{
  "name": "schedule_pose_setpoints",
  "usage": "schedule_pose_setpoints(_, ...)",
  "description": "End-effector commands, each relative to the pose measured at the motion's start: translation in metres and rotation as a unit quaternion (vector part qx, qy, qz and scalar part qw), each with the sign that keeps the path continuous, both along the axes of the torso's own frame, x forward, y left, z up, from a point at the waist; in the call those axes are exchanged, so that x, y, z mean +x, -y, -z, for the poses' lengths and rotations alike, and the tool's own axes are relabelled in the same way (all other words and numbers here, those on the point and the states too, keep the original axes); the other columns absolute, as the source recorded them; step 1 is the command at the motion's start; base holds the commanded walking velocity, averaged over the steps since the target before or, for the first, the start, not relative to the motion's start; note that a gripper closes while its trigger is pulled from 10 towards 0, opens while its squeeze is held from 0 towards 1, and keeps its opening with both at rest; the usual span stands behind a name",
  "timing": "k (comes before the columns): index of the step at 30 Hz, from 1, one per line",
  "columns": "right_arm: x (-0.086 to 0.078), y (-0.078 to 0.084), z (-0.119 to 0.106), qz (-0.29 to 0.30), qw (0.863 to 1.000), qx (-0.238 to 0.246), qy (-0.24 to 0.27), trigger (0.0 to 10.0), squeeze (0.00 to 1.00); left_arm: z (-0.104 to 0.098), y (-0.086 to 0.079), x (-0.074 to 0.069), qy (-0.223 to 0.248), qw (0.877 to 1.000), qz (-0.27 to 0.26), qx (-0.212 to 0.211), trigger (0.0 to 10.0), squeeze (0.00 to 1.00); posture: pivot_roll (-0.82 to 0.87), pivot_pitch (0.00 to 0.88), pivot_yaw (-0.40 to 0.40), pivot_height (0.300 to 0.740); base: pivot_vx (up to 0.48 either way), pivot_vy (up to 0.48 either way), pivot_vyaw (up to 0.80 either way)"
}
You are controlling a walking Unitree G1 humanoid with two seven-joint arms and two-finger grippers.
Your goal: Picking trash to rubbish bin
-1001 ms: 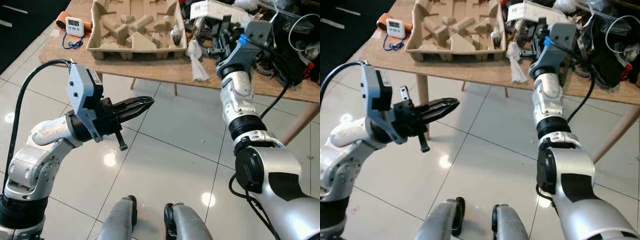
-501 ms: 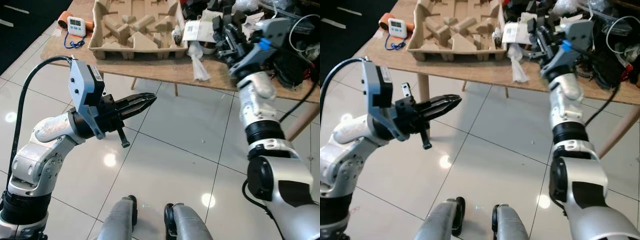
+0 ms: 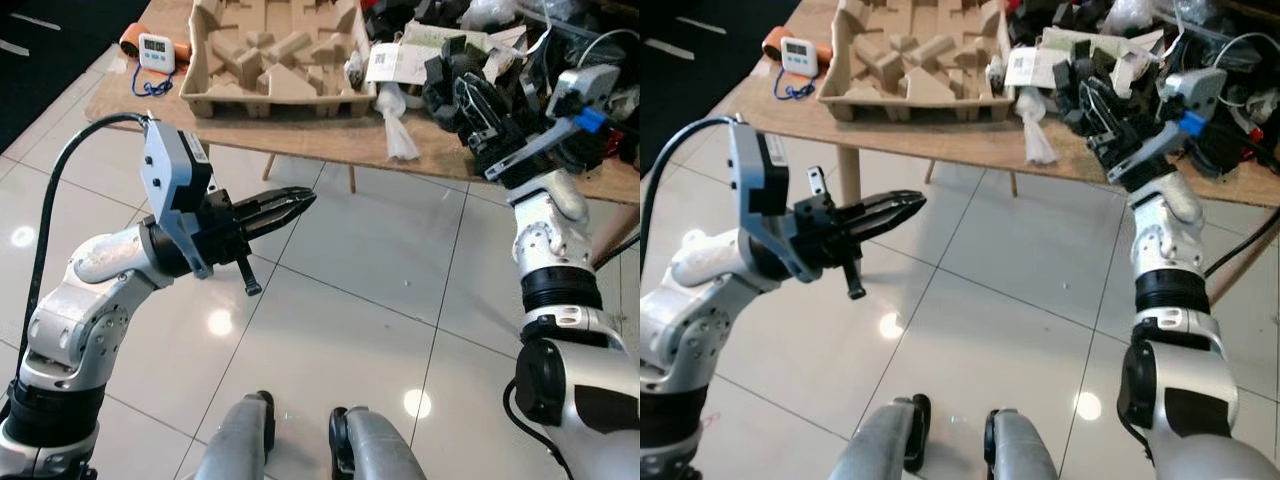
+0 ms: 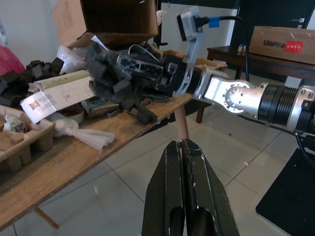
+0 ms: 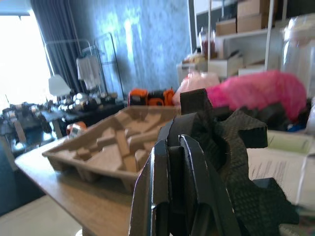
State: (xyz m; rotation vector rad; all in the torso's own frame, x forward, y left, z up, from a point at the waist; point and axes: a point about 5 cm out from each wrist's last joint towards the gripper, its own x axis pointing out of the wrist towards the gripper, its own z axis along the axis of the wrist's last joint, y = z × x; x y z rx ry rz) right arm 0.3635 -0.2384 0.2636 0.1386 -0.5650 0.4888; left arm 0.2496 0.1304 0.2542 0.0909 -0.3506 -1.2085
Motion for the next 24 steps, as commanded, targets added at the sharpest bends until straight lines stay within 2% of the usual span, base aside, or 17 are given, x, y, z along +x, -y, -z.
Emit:
schedule_pose_setpoints(1,-0.009,0.012,0.009,-0.029,0.999,0.009,-0.009,0.0,0.0,0.003,-0.001,0.0,-0.002,1.0,0.002,0.0,10.0,0.0,0.12,0.199,0.026,0.74,0.0,0.0,0.0)
schedule_pose_setpoints(5,-0.019,0.014,0.023,-0.083,0.996,0.006,-0.023,0.0,0.0,0.009,-0.004,0.004,-0.01,1.0,-0.01,0.002,10.0,0.0,0.12,0.198,0.024,0.74,0.0,0.0,0.0)
schedule_pose_setpoints(7,-0.02,0.013,0.025,-0.091,0.996,0.007,-0.025,0.0,0.0,0.01,-0.005,0.005,-0.012,1.0,-0.013,0.002,10.0,0.0,0.12,0.198,0.024,0.74,0.0,0.0,0.0)
schedule_pose_setpoints(10,-0.023,0.01,0.039,-0.108,0.993,0.004,-0.053,0.0,0.0,0.02,-0.008,0.012,-0.031,0.999,-0.037,-0.003,10.0,0.0,0.12,0.197,0.024,0.74,0.0,0.0,0.0)
schedule_pose_setpoints(14,-0.022,0.008,0.045,-0.109,0.992,0.004,-0.066,0.0,0.0,0.026,-0.008,0.014,-0.04,0.998,-0.044,-0.005,10.0,0.0,0.12,0.195,0.024,0.74,0.0,0.0,0.0)
schedule_pose_setpoints(16,-0.019,0.005,0.059,-0.099,0.99,-0.022,-0.103,0.0,0.0,0.034,-0.008,0.019,-0.055,0.997,-0.061,-0.009,10.0,0.0,0.12,0.195,0.023,0.74,0.0,0.0,0.0)
schedule_pose_setpoints(19,-0.019,0.002,0.068,-0.097,0.986,-0.043,-0.126,0.0,0.0,0.041,-0.009,0.023,-0.066,0.995,-0.074,-0.007,10.0,0.0,0.12,0.193,0.023,0.74,0.0,0.0,0.0)
schedule_pose_setpoints(20,-0.019,0.0,0.078,-0.093,0.982,-0.062,-0.149,1.1,0.0,0.049,-0.011,0.025,-0.08,0.993,-0.086,-0.006,10.0,0.0,0.12,0.195,0.022,0.74,0.0,0.0,0.0)
schedule_pose_setpoints(21,-0.019,0.0,0.078,-0.093,0.982,-0.062,-0.149,1.1,0.0,0.049,-0.011,0.025,-0.08,0.993,-0.086,-0.006,10.0,0.0,0.12,0.195,0.022,0.74,0.0,0.0,0.0)
schedule_pose_setpoints(22,-0.019,-0.002,0.09,-0.086,0.977,-0.08,-0.176,4.0,0.0,0.061,-0.014,0.029,-0.099,0.99,-0.103,-0.003,10.0,0.0,0.12,0.195,0.022,0.74,0.0,0.0,0.0)
schedule_pose_setpoints(23,-0.02,-0.003,0.098,-0.082,0.974,-0.091,-0.193,4.0,0.0,0.069,-0.016,0.031,-0.113,0.987,-0.115,0.0,10.0,0.0,0.11,0.195,0.02,0.74,0.0,0.0,0.0)
schedule_pose_setpoints(24,-0.02,-0.004,0.104,-0.076,0.971,-0.098,-0.206,10.0,0.0,0.075,-0.017,0.032,-0.124,0.985,-0.122,0.0,10.0,0.0,0.11,0.195,0.02,0.74,0.0,0.0,0.0)
